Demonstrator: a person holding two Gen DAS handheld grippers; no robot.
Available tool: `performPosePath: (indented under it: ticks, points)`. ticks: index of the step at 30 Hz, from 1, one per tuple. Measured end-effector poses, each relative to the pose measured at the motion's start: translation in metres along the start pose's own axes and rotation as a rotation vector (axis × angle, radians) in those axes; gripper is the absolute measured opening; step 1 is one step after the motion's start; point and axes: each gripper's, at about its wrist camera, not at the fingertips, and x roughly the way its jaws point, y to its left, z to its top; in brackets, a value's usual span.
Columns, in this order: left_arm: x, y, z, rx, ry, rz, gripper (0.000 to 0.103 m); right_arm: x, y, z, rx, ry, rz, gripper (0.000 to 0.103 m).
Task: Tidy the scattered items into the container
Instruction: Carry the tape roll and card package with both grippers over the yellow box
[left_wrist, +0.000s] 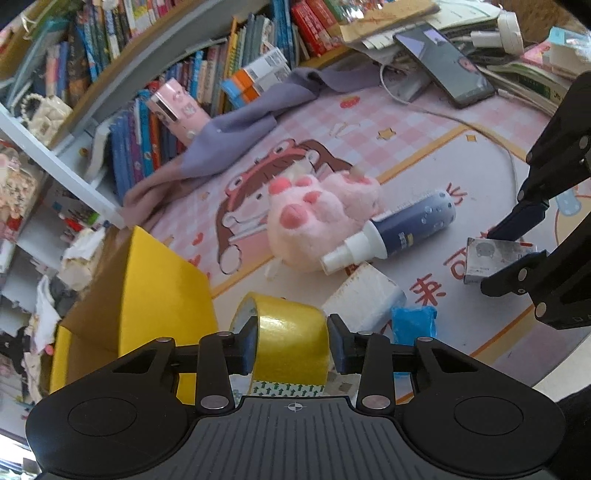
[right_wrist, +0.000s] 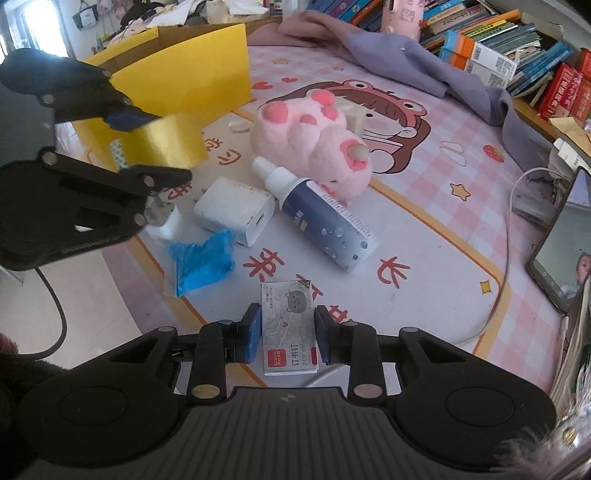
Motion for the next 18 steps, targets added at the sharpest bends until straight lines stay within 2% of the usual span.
performPosePath:
  ticks: [3,8,18]
  points:
    - [-0.009,0.004,0.002,-0.014,-0.033,0.021,0.037,-0.007,0.000,0.000,0.011,-0.026,-0.016,0.028]
    - [-0.028,0.011,0.004,-0.083,-0.088,0.006,0.037,-0.020,0.003,0.003,0.012,-0.069,-0.033,0.028]
    - [-0.058,0.020,-0.021,-0.123,-0.210,-0.083,0.037,-0.035,0.040,0.006,0.010,-0.100,-0.102,0.028]
